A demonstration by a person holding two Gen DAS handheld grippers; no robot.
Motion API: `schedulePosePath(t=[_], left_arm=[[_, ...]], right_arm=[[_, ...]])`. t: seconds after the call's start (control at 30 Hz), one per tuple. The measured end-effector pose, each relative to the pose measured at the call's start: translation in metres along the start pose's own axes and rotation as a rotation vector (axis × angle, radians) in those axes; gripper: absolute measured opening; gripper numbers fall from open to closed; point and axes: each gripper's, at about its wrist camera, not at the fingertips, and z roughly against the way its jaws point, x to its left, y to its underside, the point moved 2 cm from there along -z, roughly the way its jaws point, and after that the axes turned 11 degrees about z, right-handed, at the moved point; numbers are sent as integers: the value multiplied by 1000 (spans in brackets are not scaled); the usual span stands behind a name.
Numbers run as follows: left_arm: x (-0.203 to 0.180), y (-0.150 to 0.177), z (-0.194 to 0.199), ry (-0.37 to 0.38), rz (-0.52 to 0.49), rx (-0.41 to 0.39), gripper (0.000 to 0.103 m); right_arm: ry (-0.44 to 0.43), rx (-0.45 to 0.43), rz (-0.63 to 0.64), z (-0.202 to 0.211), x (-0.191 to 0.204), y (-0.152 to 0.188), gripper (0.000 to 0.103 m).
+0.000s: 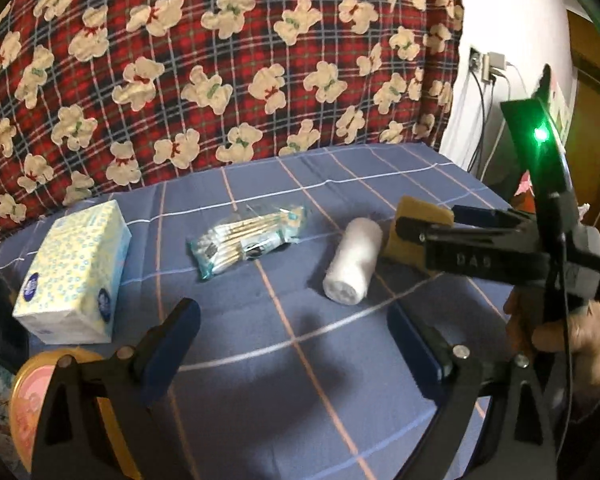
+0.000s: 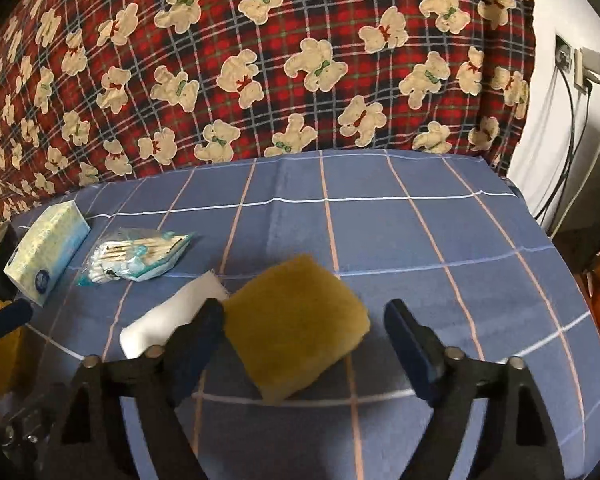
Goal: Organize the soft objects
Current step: 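Grasp the white rolled cloth with the left gripper while the right holds the sponge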
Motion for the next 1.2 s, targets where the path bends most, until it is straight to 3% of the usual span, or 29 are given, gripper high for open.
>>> schedulePosePath(t=[0.17, 0.23, 0.43, 0.6, 0.7, 0.83, 0.97, 1.0, 1.2], left_arm=[[-10, -3, -23, 2, -9, 47, 96], [-11, -1, -28, -6, -12, 60, 96], [-6, -3, -38, 2, 28, 101, 95], [-20, -10, -46, 6, 8, 94, 94], [-30, -15, -57, 13, -6, 102, 77], [-39, -21, -76, 17, 2, 155, 53], [-49, -19, -82, 36, -32, 187, 45], [-51, -18, -82, 42, -37, 188, 37], [-46, -19, -77, 75, -7, 185, 30]], right_arm=[[-43, 19, 12, -6, 0, 1, 85], [-46, 3, 9, -2, -1, 2, 68], [-49, -8, -43, 11, -14, 12, 61], [-34, -122, -244, 41, -55, 13, 61], [-27, -152, -336, 46, -73, 17, 61], [-50, -144, -360, 42, -73, 16, 61], [-62, -129, -328, 38, -62, 16, 61], [-59, -127, -319, 37, -59, 15, 61], [-16, -141, -290, 38, -57, 16, 61]])
